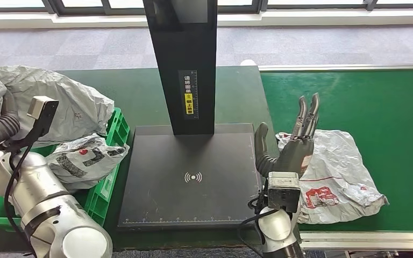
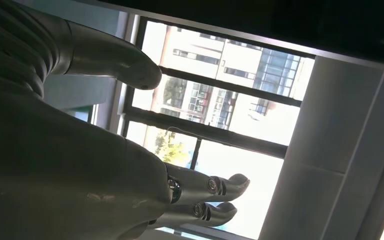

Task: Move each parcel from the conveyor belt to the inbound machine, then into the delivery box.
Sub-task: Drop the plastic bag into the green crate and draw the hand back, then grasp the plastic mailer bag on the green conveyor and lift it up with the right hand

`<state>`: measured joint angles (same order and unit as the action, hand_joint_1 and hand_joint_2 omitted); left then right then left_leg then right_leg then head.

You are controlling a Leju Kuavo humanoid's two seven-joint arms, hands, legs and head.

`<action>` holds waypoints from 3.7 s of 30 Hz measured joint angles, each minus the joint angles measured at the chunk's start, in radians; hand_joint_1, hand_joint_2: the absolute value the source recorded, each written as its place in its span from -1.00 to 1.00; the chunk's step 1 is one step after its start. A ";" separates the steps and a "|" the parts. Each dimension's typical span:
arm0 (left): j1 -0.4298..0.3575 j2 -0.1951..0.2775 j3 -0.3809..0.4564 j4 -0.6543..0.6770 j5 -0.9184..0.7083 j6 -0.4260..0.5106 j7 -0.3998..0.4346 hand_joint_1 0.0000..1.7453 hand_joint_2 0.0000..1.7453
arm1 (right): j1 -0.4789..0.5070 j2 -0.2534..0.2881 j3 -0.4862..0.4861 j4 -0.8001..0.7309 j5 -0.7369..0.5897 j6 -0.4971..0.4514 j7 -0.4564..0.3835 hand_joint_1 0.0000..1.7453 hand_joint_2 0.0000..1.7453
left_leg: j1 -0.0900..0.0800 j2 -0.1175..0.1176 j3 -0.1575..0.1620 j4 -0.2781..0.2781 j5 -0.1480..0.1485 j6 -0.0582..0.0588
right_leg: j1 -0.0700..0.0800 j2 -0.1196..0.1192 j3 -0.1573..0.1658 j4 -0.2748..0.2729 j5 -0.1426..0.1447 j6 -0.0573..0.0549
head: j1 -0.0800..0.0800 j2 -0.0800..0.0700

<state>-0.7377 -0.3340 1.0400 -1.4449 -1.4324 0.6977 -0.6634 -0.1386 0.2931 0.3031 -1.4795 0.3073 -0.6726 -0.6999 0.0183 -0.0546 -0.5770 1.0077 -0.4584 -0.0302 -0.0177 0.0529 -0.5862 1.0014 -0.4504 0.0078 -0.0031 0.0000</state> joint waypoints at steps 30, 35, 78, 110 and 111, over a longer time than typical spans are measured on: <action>0.100 0.139 -0.219 0.138 -0.050 0.000 0.499 -1.00 0.00 | 0.023 0.015 -0.034 -0.012 0.050 0.042 0.001 -1.00 1.00 | 0.000 0.000 0.000 0.000 0.000 -0.001 | 0.000 0.001 0.000 0.000 0.000 0.000 | 0.000 0.000; 0.089 0.091 -0.164 0.121 0.383 -0.006 0.048 -1.00 1.00 | 0.015 0.017 -0.093 0.005 0.101 -0.009 0.001 -1.00 1.00 | -0.001 0.000 0.001 0.000 0.000 0.000 | -0.001 0.000 0.000 -0.001 0.000 0.000 | 0.000 0.000; 0.579 0.054 -0.992 -0.147 1.319 -1.044 -0.007 -1.00 1.00 | -0.389 -0.178 -1.149 0.931 0.924 0.002 0.288 -1.00 1.00 | -0.006 -0.002 -0.007 0.003 0.003 0.008 | -0.007 -0.002 -0.003 -0.003 0.004 0.008 | 0.000 0.000; 0.600 0.058 -1.021 -0.178 1.286 -1.139 -0.013 -1.00 1.00 | -0.448 -0.229 -1.177 1.130 0.839 0.481 0.341 1.00 1.00 | -0.006 -0.002 -0.004 0.003 0.004 0.008 | -0.006 -0.002 0.000 -0.003 0.004 0.008 | 0.000 0.000; 0.600 0.058 -1.021 -0.178 1.286 -1.140 -0.013 -1.00 1.00 | -0.448 -0.229 -1.177 1.130 0.838 0.482 0.342 1.00 1.00 | -0.006 -0.002 -0.004 0.003 0.004 0.008 | -0.006 -0.002 0.000 -0.003 0.004 0.008 | 0.000 0.000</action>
<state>-0.1375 -0.2762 0.0195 -1.6227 -0.1468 -0.4423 -0.6767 -0.5867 0.0637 -0.8736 -0.3493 1.1454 -0.1907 -0.3581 0.0124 -0.0564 -0.5810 1.0104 -0.4548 -0.0218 -0.0239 0.0510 -0.5866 0.9989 -0.4464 0.0157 -0.0034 0.0000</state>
